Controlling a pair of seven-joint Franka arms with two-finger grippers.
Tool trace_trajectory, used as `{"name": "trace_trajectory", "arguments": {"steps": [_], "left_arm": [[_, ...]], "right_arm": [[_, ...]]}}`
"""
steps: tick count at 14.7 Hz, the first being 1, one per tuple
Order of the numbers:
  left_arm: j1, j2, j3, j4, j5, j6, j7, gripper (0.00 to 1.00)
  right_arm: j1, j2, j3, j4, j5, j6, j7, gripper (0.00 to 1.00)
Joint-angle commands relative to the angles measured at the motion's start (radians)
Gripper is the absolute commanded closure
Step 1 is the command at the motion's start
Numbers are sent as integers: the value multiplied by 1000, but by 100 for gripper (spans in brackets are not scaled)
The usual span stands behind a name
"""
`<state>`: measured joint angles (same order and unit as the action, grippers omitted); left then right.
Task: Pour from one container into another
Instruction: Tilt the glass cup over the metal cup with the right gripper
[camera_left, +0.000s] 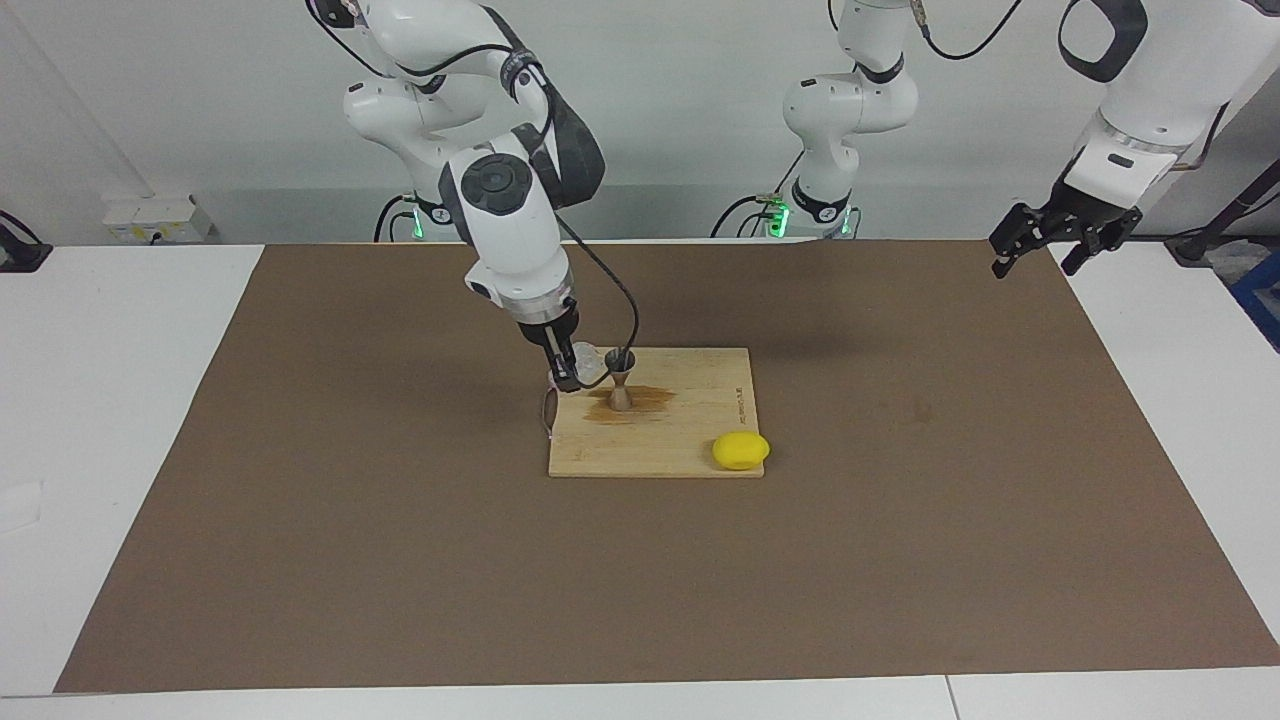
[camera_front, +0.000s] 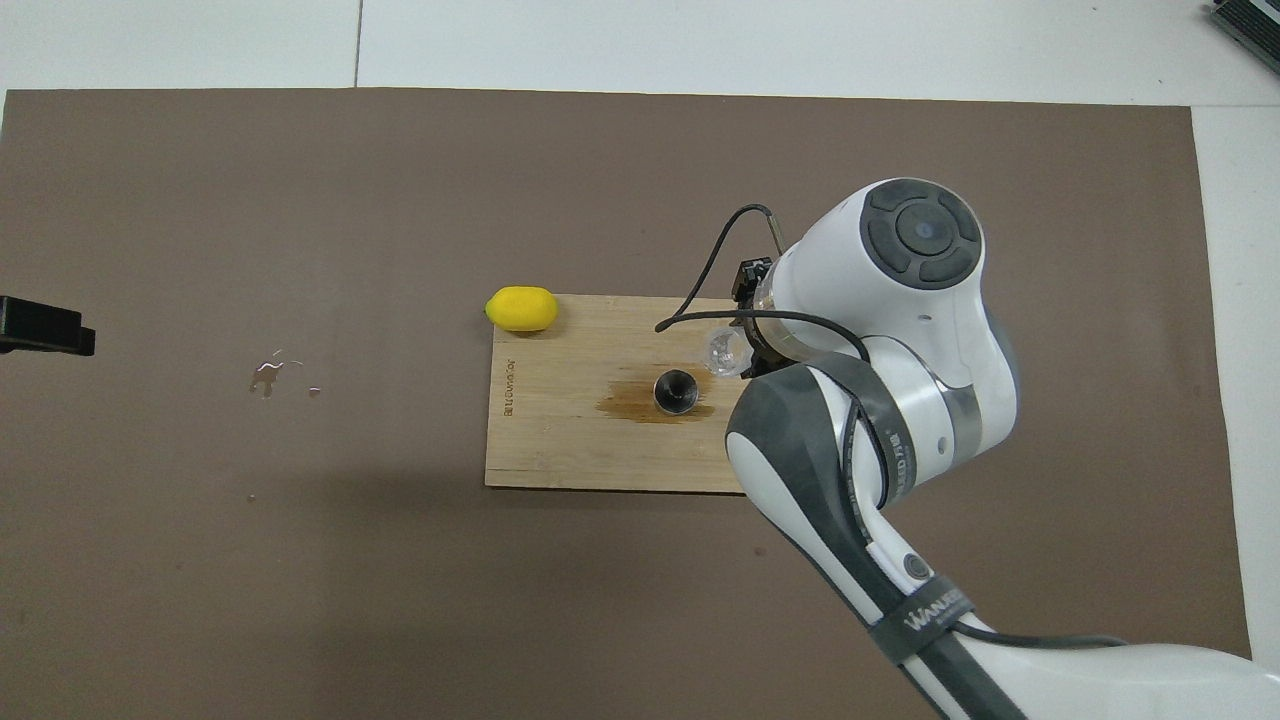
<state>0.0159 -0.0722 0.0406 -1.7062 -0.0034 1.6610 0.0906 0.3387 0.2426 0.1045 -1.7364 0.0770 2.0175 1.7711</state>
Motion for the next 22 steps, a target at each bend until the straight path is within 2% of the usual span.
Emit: {"name": "trace_trajectory", "arguments": {"steps": [1, 4, 11, 22], "left_arm": [[-24, 14, 21, 4, 11, 17, -15, 0], [-25, 12, 21, 10, 8, 11, -51, 0], [-25, 11, 19, 17, 11, -43, -57, 0], [-27, 9, 19, 16, 10, -43, -58, 0]], "right_arm": [[14, -5, -2, 3, -71, 20, 34, 100], [37, -5, 1, 2, -123, 33, 57, 100], [55, -9, 0, -8, -147, 38, 76, 100], [91, -28, 1, -45, -226, 36, 76, 100]]}}
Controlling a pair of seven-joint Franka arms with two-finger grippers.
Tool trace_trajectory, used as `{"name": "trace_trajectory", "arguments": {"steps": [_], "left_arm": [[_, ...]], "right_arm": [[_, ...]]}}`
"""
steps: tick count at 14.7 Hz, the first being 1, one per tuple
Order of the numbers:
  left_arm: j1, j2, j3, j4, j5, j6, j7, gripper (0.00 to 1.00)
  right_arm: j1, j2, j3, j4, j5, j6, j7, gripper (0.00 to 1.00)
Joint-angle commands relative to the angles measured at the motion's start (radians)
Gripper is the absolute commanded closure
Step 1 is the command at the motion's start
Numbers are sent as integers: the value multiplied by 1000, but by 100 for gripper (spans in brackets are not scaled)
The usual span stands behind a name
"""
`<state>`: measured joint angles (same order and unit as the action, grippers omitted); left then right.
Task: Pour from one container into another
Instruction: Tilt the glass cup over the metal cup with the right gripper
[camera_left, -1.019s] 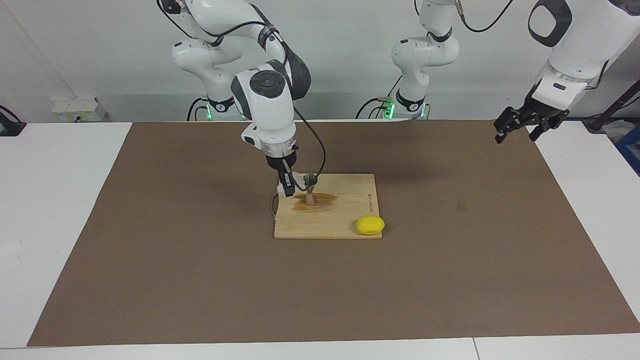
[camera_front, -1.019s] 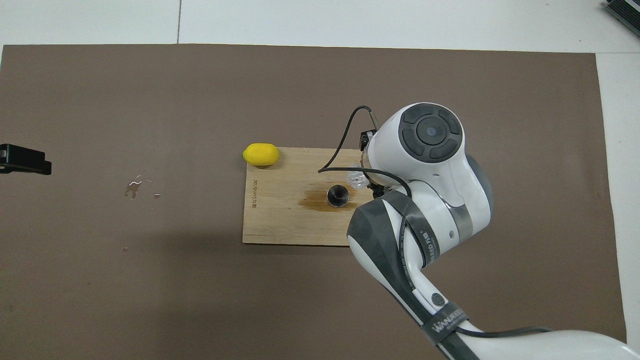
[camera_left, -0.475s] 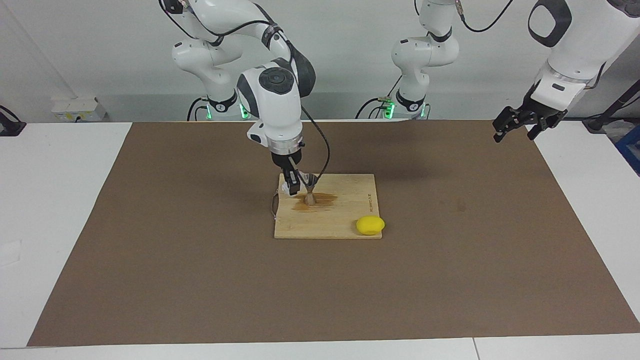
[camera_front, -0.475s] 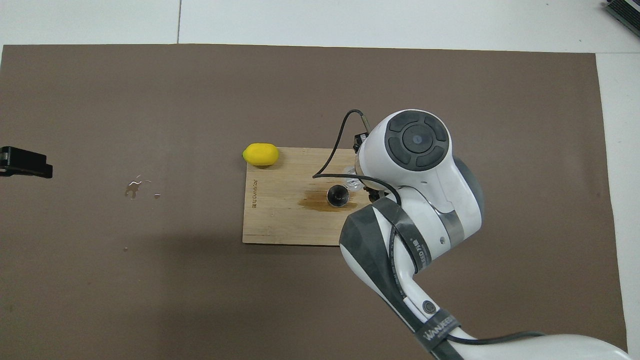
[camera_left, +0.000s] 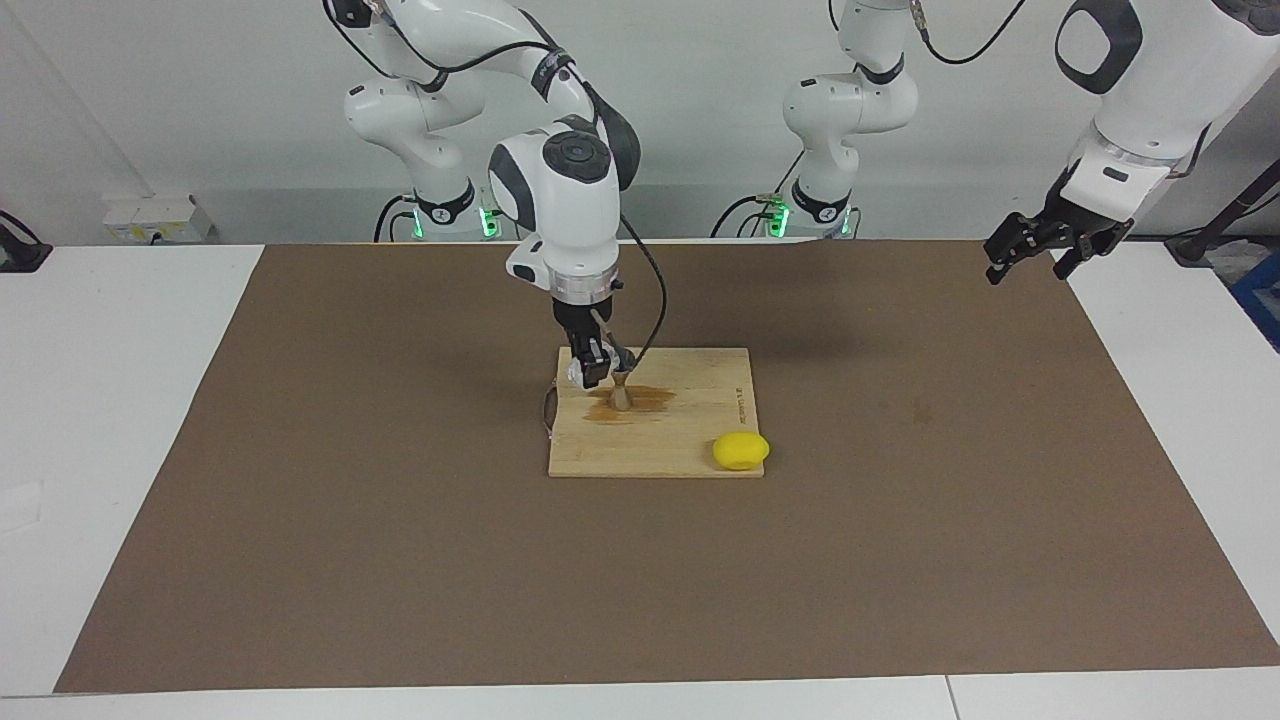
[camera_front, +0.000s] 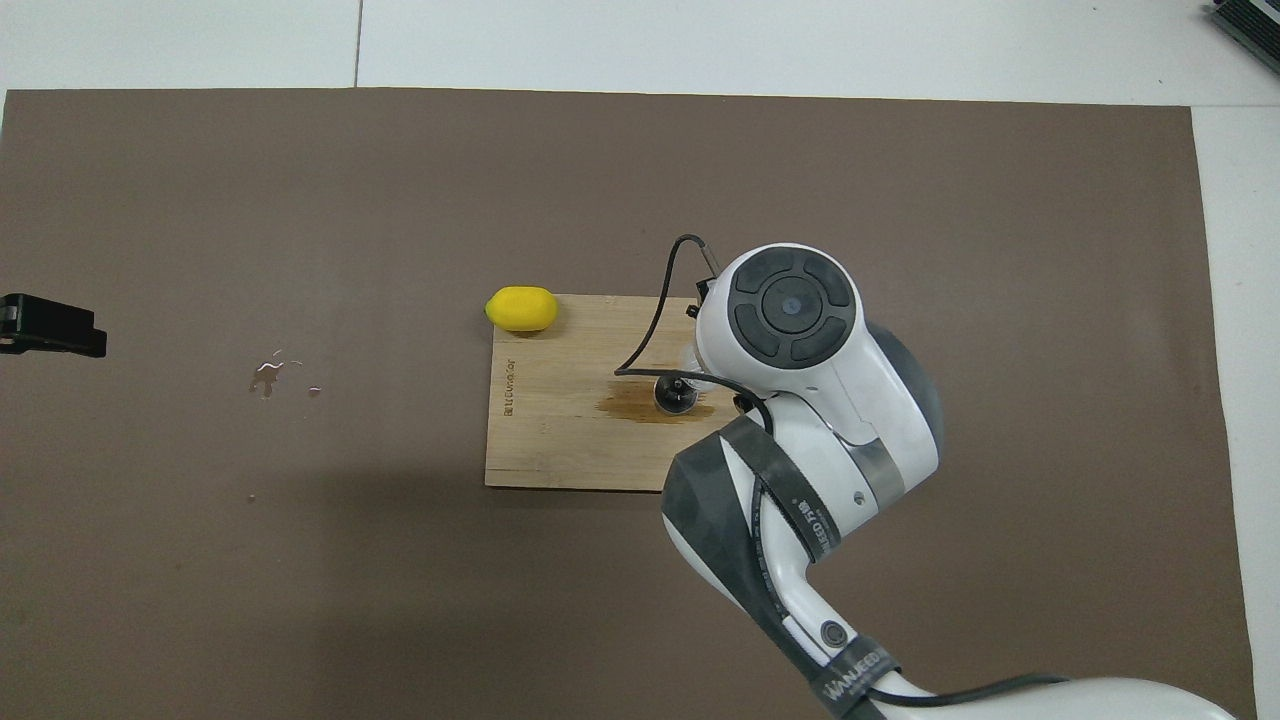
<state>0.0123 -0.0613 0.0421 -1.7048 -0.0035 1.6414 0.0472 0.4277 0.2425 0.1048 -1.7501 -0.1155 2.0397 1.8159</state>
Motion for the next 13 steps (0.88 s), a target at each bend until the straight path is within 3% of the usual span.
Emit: {"name": "trace_trajectory", "arguments": {"steps": [1, 13], "left_arm": [[-23, -2, 18, 14, 10, -23, -15, 0], [-23, -2, 18, 14, 10, -22, -16, 0]], "right_arm": [[0, -28, 1, -31, -33, 13, 30, 100], [-14, -25, 4, -20, -15, -21, 19, 100]]}}
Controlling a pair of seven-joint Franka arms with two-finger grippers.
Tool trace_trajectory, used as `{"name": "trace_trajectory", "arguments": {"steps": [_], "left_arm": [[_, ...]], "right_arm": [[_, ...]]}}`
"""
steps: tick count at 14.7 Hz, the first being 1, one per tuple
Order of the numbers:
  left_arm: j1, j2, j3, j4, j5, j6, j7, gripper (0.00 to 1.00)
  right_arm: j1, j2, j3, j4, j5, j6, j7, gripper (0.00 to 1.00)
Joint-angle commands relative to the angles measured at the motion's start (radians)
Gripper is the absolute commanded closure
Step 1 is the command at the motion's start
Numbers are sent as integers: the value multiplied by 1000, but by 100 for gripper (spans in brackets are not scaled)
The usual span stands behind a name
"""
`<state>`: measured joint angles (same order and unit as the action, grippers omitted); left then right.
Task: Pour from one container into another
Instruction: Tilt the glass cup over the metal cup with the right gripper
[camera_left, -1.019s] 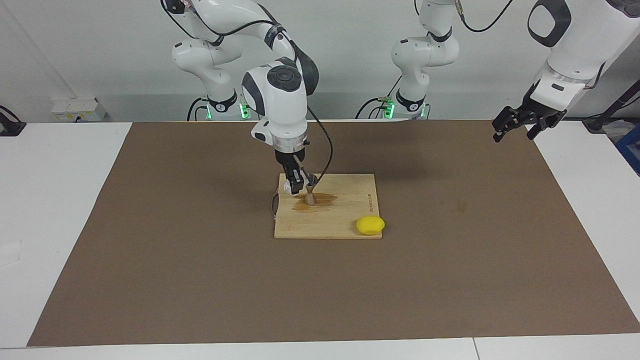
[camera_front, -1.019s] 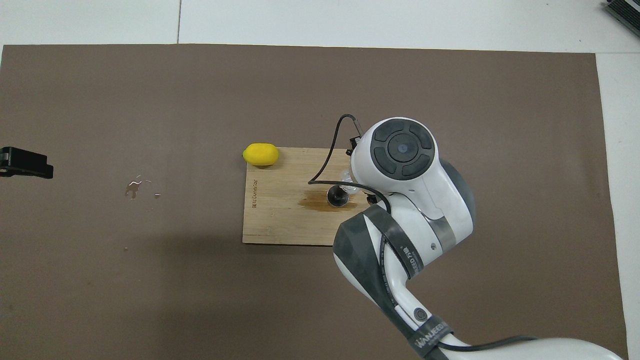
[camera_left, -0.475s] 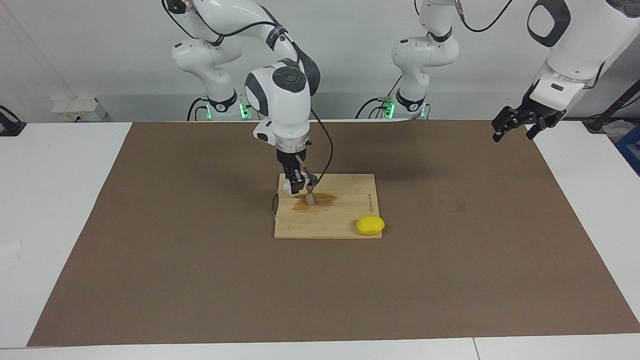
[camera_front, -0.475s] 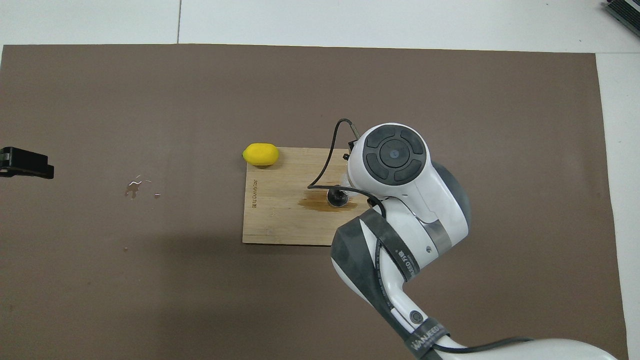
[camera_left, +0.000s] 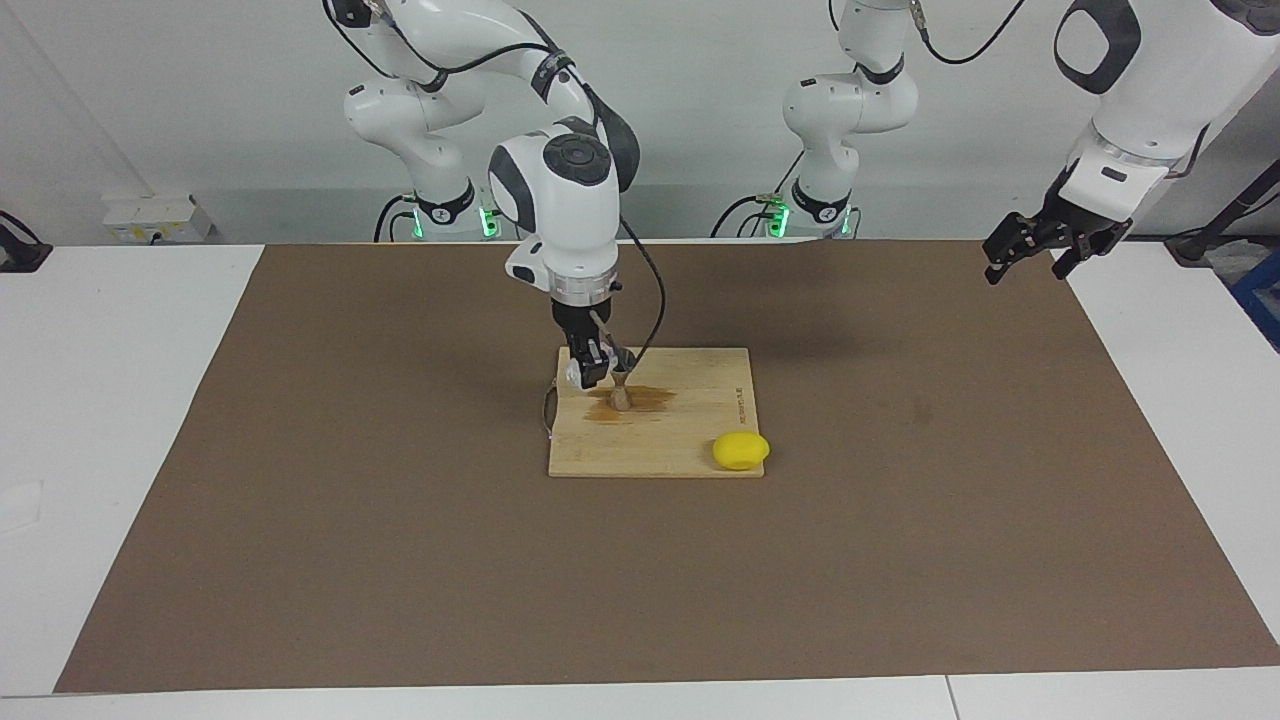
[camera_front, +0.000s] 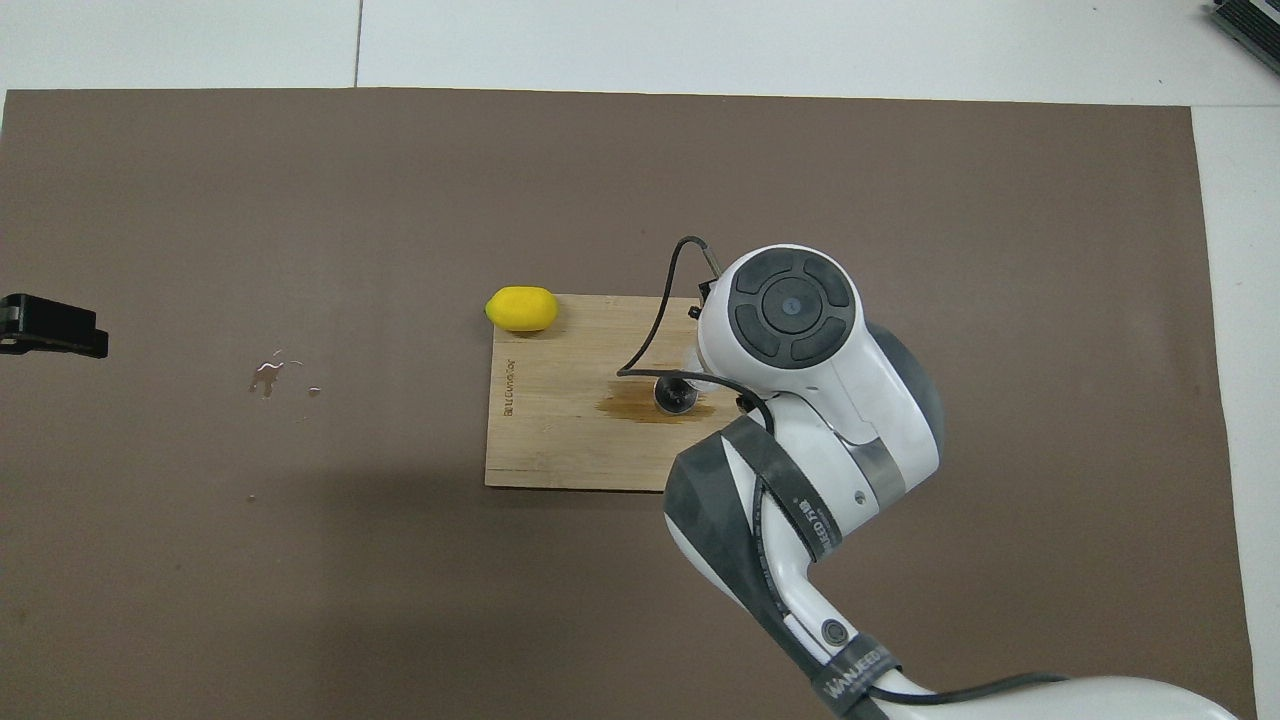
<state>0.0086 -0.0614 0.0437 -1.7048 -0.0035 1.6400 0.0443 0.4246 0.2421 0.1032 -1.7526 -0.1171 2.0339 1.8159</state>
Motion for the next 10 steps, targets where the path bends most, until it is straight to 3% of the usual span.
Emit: {"name": "trace_trajectory", "arguments": {"steps": [1, 10], "left_arm": [[-19, -1, 16, 14, 10, -20, -14, 0], [-19, -1, 16, 14, 10, -20, -14, 0]], "right_arm": [[-12, -24, 7, -18, -12, -18, 17, 100], [-63, -29, 7, -16, 155, -38, -38, 100]]}}
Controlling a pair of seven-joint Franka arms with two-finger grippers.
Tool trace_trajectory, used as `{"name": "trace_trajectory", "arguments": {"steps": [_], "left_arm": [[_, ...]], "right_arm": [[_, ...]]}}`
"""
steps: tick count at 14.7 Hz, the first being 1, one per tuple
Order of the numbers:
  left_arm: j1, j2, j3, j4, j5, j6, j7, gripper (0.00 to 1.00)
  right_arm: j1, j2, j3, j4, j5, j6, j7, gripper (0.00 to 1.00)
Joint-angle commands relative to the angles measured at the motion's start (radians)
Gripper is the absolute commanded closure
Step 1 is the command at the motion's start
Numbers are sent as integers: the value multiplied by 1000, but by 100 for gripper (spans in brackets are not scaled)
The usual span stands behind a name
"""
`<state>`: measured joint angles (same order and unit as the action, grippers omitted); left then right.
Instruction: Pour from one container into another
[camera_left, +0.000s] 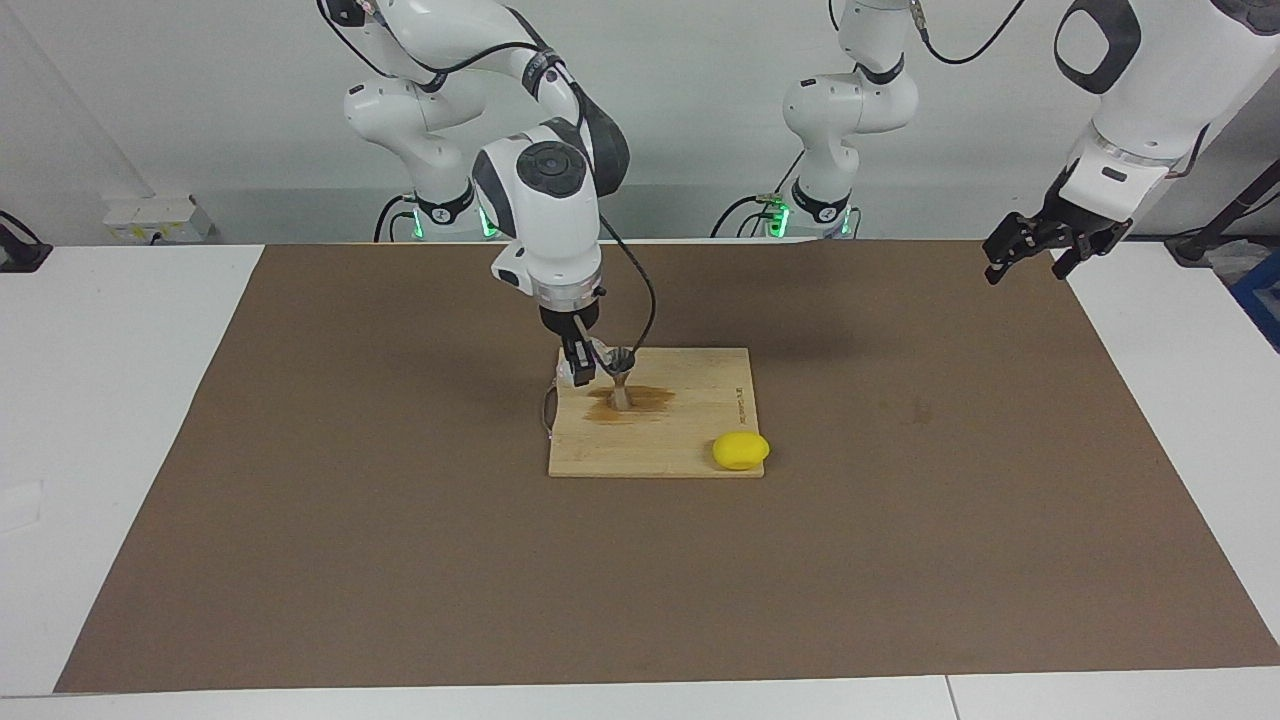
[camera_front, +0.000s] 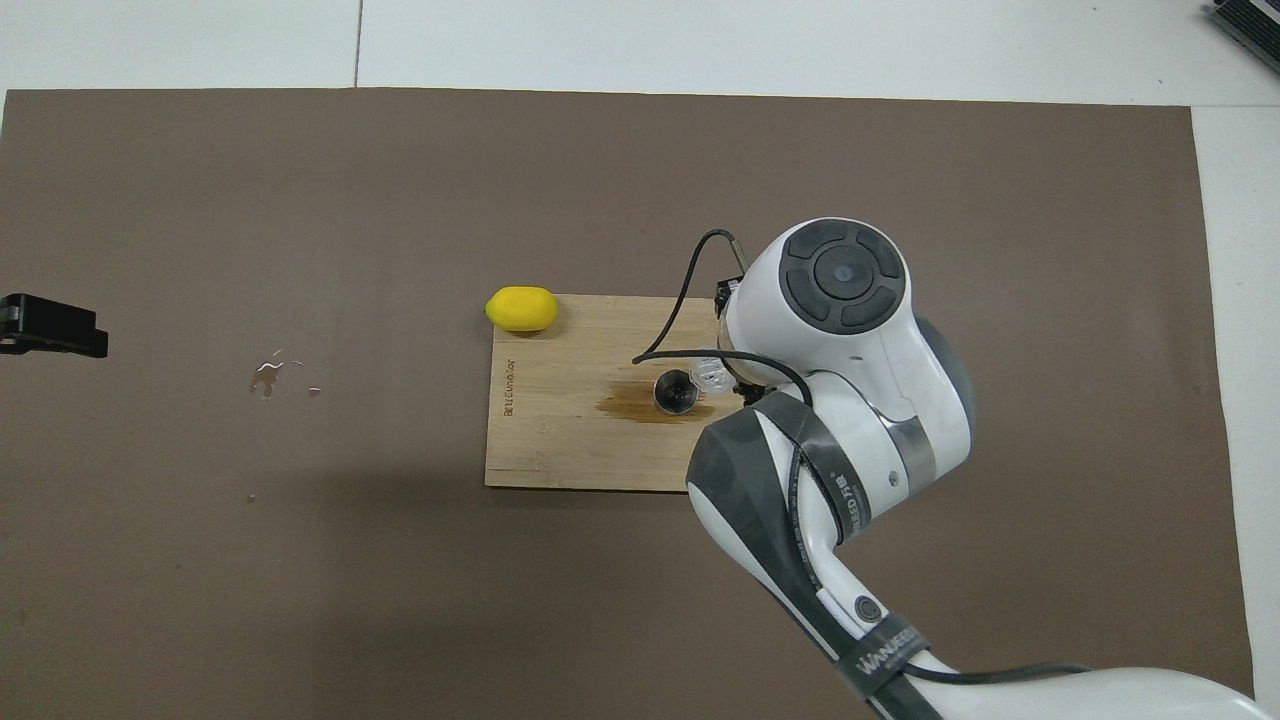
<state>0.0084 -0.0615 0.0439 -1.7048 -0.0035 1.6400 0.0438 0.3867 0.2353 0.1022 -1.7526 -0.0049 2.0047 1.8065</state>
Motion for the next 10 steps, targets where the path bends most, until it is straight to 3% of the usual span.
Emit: {"name": "trace_trajectory", "arguments": {"steps": [1, 5, 10], "left_arm": [[-19, -1, 16, 14, 10, -20, -13, 0], [-19, -1, 16, 14, 10, -20, -13, 0], [-22, -1, 16, 14, 10, -20, -15, 0]], "right_arm": [[-34, -22, 8, -18, 69, -9, -44, 100], [-72, -24, 8, -28, 167, -9, -99, 100], [-205, -45, 8, -102, 347, -6, -269, 100]]}}
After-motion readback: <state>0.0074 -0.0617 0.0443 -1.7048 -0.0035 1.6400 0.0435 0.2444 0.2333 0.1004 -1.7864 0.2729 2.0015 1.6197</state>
